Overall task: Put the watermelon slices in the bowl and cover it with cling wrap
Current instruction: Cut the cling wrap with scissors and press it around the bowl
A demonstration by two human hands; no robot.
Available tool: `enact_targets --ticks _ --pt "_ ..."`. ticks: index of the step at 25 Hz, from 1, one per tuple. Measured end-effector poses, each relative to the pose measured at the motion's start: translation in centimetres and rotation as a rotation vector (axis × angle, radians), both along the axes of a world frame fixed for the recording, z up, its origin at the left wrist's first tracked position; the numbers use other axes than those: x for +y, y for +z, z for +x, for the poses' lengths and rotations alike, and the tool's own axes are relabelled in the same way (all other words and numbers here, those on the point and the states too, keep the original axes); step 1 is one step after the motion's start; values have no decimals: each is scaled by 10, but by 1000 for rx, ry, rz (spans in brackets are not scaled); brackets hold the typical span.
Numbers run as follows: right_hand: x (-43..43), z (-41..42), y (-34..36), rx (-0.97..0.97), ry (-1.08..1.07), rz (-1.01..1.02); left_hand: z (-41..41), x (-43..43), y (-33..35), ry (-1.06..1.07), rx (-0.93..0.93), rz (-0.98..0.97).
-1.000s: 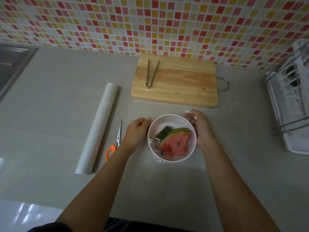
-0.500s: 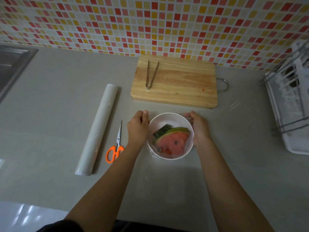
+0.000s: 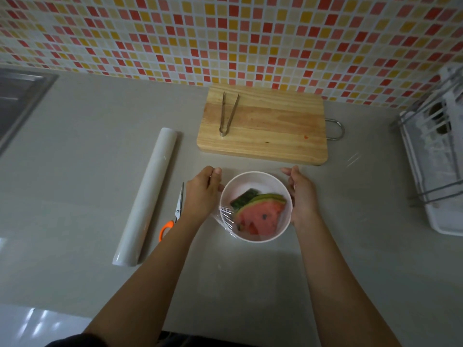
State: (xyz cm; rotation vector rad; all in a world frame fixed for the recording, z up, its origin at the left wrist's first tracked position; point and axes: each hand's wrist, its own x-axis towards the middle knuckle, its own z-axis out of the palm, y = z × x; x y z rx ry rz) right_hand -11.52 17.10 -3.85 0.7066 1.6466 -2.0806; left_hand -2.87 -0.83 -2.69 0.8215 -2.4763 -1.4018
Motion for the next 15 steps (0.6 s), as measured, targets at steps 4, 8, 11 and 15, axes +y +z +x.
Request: enact_targets --ticks 4,8,11,15 --pt "2 -1 0 -51 18 -20 4 -2 -11 25 42 155" --pt "-1 -3 -4 -128 43 -7 6 1 -23 18 85 293" --pt "-3 -5 -8 -150 106 136 8 11 -30 38 113 423" --pt "-5 -5 -13 -129 78 266 12 18 -33 27 250 477"
